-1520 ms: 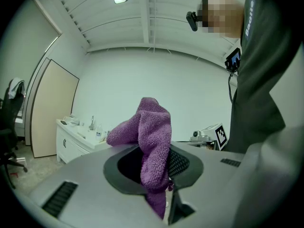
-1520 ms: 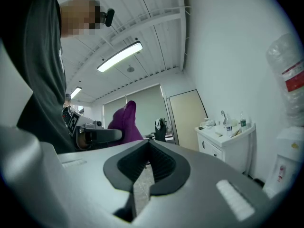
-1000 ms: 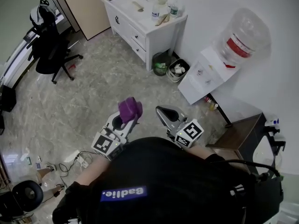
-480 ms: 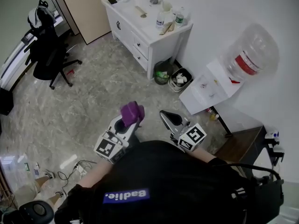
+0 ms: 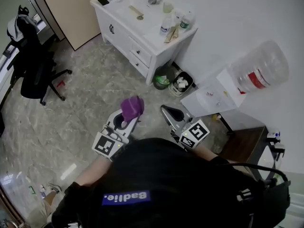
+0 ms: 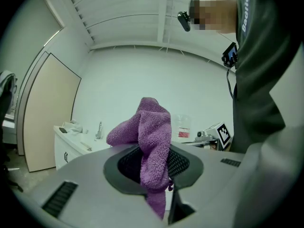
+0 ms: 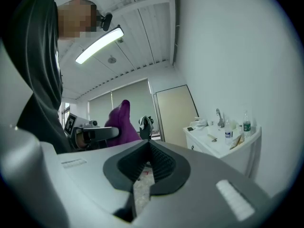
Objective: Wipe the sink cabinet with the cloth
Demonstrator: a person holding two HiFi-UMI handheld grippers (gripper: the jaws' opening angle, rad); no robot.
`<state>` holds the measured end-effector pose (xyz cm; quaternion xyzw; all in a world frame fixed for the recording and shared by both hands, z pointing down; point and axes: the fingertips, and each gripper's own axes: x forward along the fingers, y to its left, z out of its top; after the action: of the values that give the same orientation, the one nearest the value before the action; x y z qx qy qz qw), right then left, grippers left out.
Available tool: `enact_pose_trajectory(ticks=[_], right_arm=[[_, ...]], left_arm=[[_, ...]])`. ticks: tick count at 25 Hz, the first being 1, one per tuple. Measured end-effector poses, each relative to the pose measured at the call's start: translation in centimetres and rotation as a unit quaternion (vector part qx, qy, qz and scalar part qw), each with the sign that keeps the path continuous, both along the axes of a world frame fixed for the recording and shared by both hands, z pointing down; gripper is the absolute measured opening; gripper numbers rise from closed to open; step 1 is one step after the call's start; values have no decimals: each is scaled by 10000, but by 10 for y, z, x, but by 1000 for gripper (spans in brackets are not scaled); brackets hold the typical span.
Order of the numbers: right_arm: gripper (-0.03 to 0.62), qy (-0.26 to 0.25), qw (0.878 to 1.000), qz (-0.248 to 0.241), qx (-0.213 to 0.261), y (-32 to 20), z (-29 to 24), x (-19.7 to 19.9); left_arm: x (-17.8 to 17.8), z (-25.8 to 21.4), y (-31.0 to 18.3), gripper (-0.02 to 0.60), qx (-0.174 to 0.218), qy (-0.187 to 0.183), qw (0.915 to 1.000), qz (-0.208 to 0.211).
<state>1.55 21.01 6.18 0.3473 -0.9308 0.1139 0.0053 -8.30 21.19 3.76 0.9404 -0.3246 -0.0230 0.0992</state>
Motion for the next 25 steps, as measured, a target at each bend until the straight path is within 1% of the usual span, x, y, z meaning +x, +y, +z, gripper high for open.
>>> enact_pose_trajectory(ticks=[2, 5, 8, 11, 15, 20, 22, 25], right_arm=[[-3, 17, 9999, 149, 9, -24, -2, -5], [-3, 53, 9995, 267, -161, -52, 7, -9], [-3, 65, 9996, 145, -217, -78, 12, -10], [-3, -24, 9998, -27, -185, -111, 18, -4], [-3, -191, 9990, -317, -231, -161, 31, 11], [-3, -292, 9956, -842, -283, -209, 38, 28], [-3, -321, 9944, -924, -389, -225, 46, 38], [-3, -327, 9927, -1004, -575, -245, 63, 49]], left_arm=[[-11, 1, -27, 84, 20, -17, 10000, 66], [-18, 4, -58, 84, -66, 43, 9999, 97], [-14, 9, -83, 84, -162, 22, 9997, 153], [-3, 19, -116, 84, -258, -55, 9996, 86], [18, 22, -160, 84, -224, -161, 9995, -155], [34, 34, -210, 84, -406, -293, 9965, -669], [40, 40, -229, 84, -452, -337, 9948, -849], [49, 48, -253, 84, -459, -390, 9931, -1006]])
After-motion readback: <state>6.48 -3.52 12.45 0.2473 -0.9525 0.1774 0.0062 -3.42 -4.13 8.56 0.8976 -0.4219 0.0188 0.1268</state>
